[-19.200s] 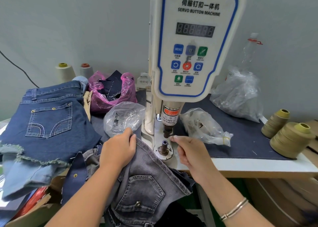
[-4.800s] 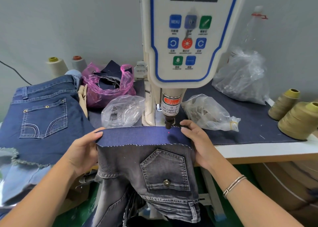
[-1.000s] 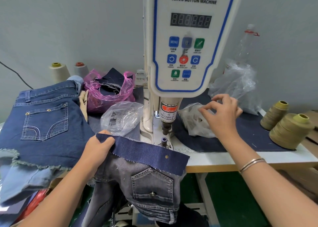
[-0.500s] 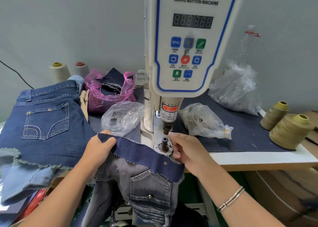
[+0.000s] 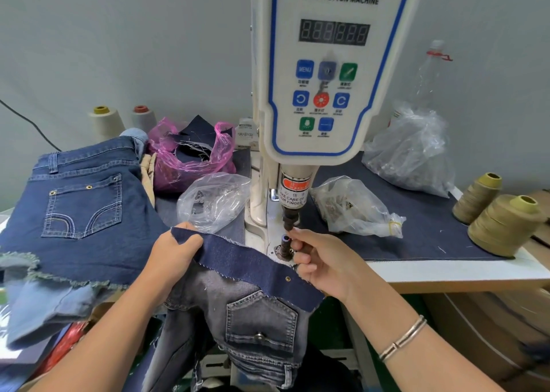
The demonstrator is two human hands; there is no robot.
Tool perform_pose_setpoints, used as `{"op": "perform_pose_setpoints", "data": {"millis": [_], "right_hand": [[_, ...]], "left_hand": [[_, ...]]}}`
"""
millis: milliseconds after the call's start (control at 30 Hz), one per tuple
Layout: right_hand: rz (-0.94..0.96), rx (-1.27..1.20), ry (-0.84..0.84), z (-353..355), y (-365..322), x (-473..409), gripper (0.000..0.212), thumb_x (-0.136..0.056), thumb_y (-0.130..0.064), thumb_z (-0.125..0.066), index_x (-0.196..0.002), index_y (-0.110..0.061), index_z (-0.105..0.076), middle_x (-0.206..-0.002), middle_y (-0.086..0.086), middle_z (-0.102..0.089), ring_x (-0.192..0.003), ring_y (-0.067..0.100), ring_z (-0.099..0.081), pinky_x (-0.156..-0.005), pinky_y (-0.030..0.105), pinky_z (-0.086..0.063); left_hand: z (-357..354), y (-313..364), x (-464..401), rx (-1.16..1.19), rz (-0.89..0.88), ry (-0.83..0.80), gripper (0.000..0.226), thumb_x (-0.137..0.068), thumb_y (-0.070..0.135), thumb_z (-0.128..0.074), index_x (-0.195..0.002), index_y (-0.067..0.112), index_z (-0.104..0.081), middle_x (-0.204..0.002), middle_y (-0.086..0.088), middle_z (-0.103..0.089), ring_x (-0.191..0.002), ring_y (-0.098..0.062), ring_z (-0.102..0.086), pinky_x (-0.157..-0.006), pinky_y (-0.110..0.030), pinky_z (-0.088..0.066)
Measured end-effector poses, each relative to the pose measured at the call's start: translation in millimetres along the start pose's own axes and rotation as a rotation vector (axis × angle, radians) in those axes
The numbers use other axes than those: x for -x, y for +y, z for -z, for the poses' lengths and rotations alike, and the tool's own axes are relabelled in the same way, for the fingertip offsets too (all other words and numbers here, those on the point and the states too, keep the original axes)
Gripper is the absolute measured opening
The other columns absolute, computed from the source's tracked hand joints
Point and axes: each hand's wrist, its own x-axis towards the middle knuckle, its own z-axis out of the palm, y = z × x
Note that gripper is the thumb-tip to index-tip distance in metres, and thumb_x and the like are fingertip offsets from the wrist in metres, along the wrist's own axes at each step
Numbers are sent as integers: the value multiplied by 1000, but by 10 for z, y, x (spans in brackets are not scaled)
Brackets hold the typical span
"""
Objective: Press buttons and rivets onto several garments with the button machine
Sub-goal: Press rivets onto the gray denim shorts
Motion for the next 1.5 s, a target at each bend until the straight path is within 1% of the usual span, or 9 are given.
{"op": "perform_pose_setpoints", "data": {"millis": [267,433,667,800,867,967,1067,1267,1500], "right_hand": [[-119,-227,-51,-16,-36,44,17,-68,-10,-67,-83,-2,-63,-58,1,-45,-35,6,-37,-29,13,-29],[-166,-331,-67,-42,-101,87,9,-70,-4,-63,-73,3,-66,-54,-1,-40,-36,6,-39,-30,13,-32],[-168,-485,-118,-282,133,336,12,-84,-7,-58,-86,-2,-68,-62,5,-50,-39,8,-45,-34,12,-39],[19,29,-310,-780,171,246,23,-94,-5,-50,-92,-9,-72,-66,1,-57,-45,8,-51,-41,17,-44],[253,462,-194,-1005,133,-51,21,-96,-7,-48,-107,-11,-66,-80,0,-61,-53,7,-56,-52,22,-52],[571,1180,11,-1162,108,-652,28,-95,-9,-45,-115,-10,-66,-118,6,-63,-98,19,-60,-91,33,-48],[648,1606,88,-1174,152,-1123,31,-95,-8,-45,-117,-10,-65,-125,12,-58,-113,30,-55,-92,34,-43],[664,1816,153,-1244,229,-1534,31,-93,-11,-49,-119,-20,-64,-123,9,-60,-110,31,-57,-84,35,-45],[646,1681,265,-1344,292,-1662,26,-93,-21,-48,-109,-14,-67,-112,12,-66,-104,32,-60,-72,31,-36]], "left_hand": [[8,43,19,-9,-7,-11,28,-64,27,-47,-70,0,-47,-62,2,-43,-59,-10,-36,-57,-31,-31],[10,40,29,-6,-20,-10,23,-67,24,-48,-70,1,-49,-61,4,-44,-58,-9,-36,-56,-31,-31],[-3,-11,-5,-19,-11,-9,16,-83,5,-51,-68,3,-47,-58,7,-44,-55,-6,-36,-55,-30,-31],[9,-9,-14,-15,-13,-21,11,-85,7,-53,-78,-2,-56,-67,-2,-53,-63,-11,-45,-60,-31,-37],[18,2,-7,-5,-12,-41,13,-84,12,-56,-80,-1,-59,-69,-5,-57,-65,-12,-48,-61,-32,-39],[11,26,16,-11,-11,-55,22,-72,22,-52,-72,0,-52,-63,-2,-51,-61,-11,-42,-58,-31,-35],[9,29,-7,-11,3,-41,27,-64,27,-49,-70,1,-50,-62,-2,-49,-61,-12,-41,-59,-32,-35],[-8,-14,-16,13,-5,-45,14,-62,27,-48,-61,14,-44,-51,9,-42,-50,-4,-35,-48,-22,-32],[3,-15,-33,20,-20,-48,12,-61,26,-47,-59,14,-45,-47,9,-45,-45,-1,-36,-43,-14,-32]]}}
